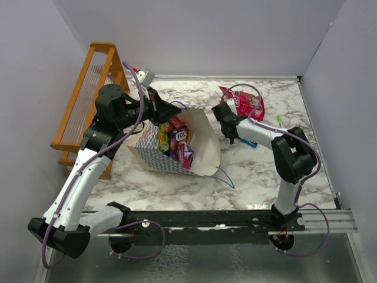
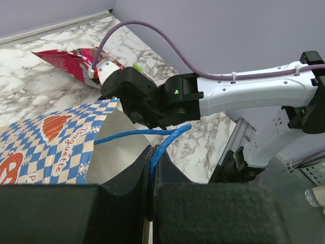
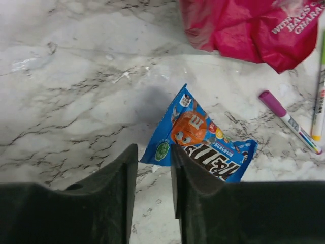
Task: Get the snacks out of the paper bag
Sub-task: Place the snack at the center of the board.
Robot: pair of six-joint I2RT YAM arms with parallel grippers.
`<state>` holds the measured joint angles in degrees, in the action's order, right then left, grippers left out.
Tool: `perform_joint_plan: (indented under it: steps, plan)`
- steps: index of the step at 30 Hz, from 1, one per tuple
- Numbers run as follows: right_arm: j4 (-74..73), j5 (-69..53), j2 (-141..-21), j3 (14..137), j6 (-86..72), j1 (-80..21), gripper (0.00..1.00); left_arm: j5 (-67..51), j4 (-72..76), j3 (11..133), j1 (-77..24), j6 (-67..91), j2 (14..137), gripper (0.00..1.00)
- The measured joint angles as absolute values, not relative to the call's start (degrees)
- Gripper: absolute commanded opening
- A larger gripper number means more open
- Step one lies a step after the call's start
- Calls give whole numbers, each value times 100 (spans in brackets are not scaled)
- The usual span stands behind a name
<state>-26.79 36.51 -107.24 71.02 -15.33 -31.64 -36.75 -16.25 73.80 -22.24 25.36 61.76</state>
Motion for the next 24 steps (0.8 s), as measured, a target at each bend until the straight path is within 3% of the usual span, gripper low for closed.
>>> perform_joint_plan:
  steps: [7,16,24]
  plan:
    - [-2543,2943,-10254,6873,-1588,-3111,50,-3999,-1481,7264,-2224,2536,6114,0]
    - [-2303,1938,-7651,5500,-1500,-2995,70,-4178,-1455,7238,-2224,2536,6099,0]
    - [-2078,-349,-5800,5159,-1170,-2998,88,-4206,-1446,7229,-2224,2543,6045,0]
